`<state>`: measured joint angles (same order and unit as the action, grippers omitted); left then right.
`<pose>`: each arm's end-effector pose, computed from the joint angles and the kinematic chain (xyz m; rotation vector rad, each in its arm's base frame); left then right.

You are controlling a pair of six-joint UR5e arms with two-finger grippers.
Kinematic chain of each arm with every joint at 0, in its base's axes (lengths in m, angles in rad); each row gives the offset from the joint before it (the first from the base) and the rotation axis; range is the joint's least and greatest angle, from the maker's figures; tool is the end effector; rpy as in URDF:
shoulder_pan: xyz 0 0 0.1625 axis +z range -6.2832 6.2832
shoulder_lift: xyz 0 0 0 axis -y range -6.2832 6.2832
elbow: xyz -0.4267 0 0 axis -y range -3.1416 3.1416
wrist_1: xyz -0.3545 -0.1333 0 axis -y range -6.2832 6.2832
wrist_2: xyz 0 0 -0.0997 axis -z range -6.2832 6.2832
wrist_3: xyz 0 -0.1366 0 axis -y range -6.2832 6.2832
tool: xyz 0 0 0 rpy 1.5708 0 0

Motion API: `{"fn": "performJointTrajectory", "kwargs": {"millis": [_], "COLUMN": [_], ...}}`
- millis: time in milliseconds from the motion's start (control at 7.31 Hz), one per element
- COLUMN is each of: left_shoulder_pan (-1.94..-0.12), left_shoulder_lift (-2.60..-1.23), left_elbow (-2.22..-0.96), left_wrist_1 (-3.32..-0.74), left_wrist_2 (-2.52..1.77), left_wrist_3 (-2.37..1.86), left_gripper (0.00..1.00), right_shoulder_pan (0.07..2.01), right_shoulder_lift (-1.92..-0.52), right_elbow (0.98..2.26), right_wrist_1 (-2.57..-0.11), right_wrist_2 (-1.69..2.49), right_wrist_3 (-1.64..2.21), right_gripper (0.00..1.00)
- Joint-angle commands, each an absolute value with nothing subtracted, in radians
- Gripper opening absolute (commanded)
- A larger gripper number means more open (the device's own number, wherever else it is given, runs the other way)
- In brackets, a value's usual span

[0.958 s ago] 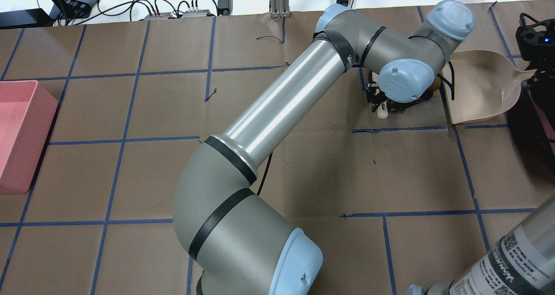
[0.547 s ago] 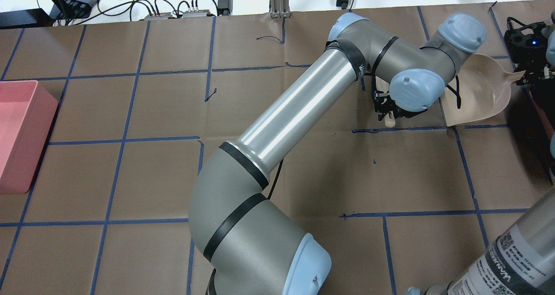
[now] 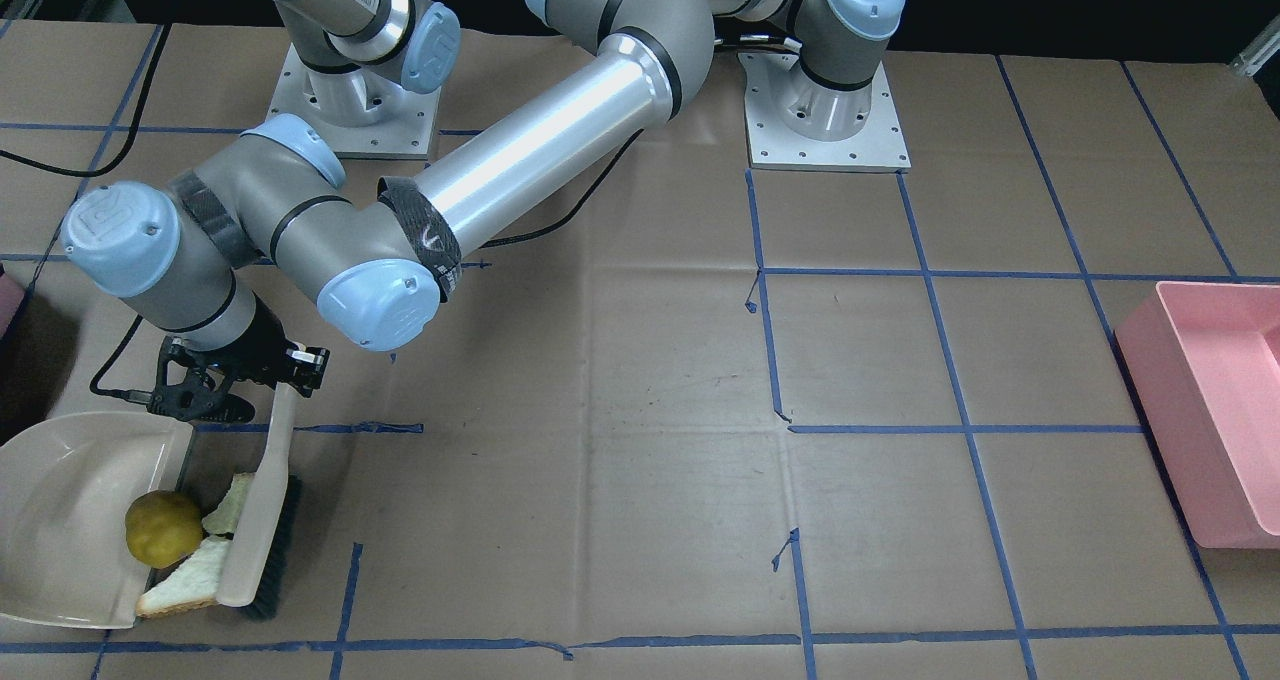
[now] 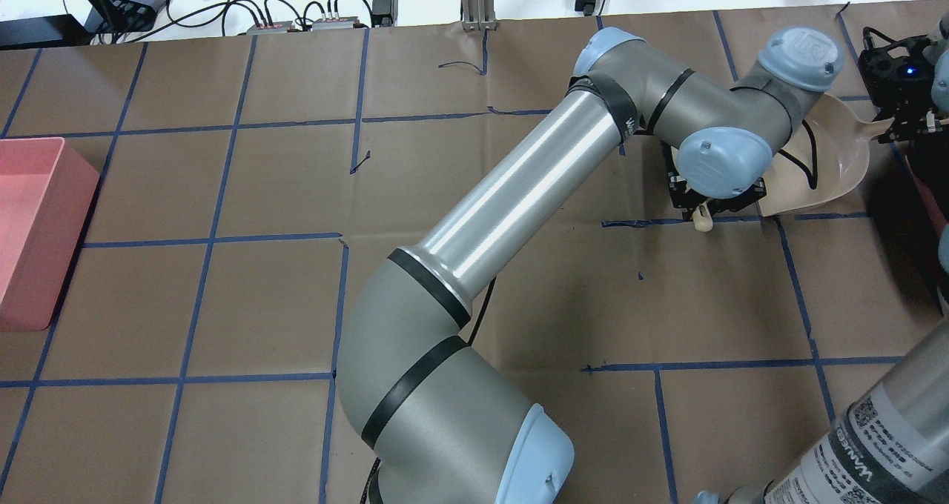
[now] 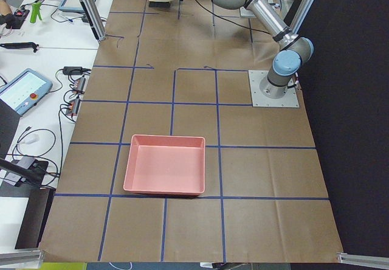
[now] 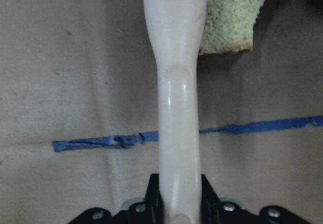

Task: Sweep and dump trash in nearest bin
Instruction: 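Sweep the bread and potato into the dustpan with the left gripper's brush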

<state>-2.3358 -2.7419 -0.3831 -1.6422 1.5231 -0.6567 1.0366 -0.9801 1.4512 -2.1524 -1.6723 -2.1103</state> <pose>-0.6823 -0.5088 0.1927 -0.1679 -3.1347 -0.1141 -0.2371 -0.6354 0.2319 2.1265 -2.1271 -0.1072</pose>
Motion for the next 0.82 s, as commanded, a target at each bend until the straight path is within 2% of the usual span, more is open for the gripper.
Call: {"fn": "performJointTrajectory", "kwargs": {"millis": [0, 684], "left_shoulder_pan": [-2.338, -2.339], "left_shoulder_lift": [-2.743, -2.763], "left_elbow": [-0.382, -0.377], "left_wrist_1": [-1.612, -1.471], "left_wrist_2": [1.404, 1.053], "left_wrist_3": [-0.660, -0.730], "left_gripper": [0.00, 0.00], "right_shoulder_pan": [1.037, 1.055], "right_shoulder_lift": [-0.980, -0.983], "right_elbow": [1.451, 1.450], "right_wrist_1": [-2.152, -2.148], "right_wrist_2": [-1.657, -1.657], "right_wrist_3": [-2.115, -2.114], "right_gripper": [0.03, 0.03]}}
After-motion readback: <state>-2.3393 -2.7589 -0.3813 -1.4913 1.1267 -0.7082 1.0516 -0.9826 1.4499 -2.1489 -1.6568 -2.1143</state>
